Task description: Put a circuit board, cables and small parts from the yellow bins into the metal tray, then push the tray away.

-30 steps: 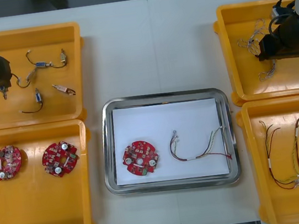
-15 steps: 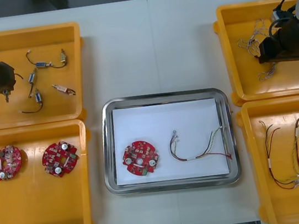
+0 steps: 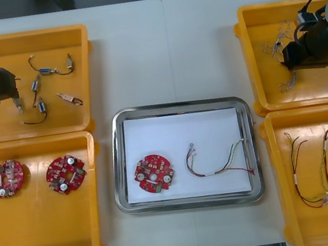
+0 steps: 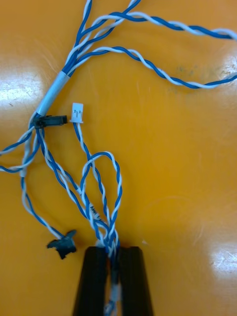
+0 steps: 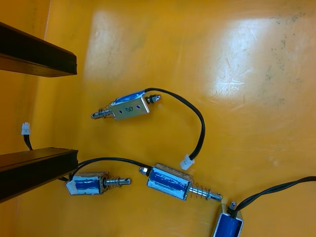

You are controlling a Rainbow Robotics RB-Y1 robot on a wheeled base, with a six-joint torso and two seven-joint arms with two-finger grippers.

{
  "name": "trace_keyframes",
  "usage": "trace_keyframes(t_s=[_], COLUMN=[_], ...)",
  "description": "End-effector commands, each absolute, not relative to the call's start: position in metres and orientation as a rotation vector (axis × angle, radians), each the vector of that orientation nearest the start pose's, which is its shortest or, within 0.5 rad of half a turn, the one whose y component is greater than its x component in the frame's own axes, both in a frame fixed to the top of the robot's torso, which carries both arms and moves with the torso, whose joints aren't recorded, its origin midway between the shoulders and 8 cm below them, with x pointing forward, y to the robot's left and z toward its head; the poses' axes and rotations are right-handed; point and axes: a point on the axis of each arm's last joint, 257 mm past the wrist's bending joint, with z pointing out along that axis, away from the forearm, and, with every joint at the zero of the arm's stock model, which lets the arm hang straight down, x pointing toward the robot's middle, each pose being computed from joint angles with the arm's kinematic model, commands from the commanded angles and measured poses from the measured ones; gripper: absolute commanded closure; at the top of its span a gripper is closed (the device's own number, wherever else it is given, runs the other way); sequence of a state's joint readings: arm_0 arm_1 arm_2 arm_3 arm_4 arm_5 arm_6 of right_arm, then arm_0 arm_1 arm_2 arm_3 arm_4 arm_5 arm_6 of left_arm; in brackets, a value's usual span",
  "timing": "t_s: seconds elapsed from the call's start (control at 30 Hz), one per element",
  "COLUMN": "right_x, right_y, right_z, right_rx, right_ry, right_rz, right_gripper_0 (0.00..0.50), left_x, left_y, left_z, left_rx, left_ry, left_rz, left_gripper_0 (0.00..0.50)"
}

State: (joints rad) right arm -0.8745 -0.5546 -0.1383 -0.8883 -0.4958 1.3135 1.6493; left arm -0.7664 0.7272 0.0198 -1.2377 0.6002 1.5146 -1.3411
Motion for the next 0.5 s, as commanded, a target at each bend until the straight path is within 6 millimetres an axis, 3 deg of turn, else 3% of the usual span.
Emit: trace_keyframes(t_s=[0.03, 0.2, 0.37, 0.5], right_x=[0.607, 0.606, 0.602, 0.599], right_y=[-0.368, -0.369, -0.370, -0.369], right_z=[-0.217, -0.213, -0.198, -0.180], right_rx=[0.091, 0.081, 0.070, 0.052], right_ry=[2.586, 2.583, 2.587, 2.583], right_rz=[0.086, 0.080, 0.073, 0.069], right_gripper_0=[0.500, 0.500, 0.500, 0.500], left_x=[0.570, 0.571, 0.567, 0.562], left_y=[0.411, 0.410, 0.411, 0.412], left_z=[-0.160, -0.158, -0.153, -0.138], left_rx=[-0.191, -0.195, -0.197, -0.205], left_ry=[2.583, 2.581, 2.585, 2.586], left_rz=[0.070, 0.052, 0.037, 0.031], left_gripper_0=[0.019, 0.000, 0.000, 0.000])
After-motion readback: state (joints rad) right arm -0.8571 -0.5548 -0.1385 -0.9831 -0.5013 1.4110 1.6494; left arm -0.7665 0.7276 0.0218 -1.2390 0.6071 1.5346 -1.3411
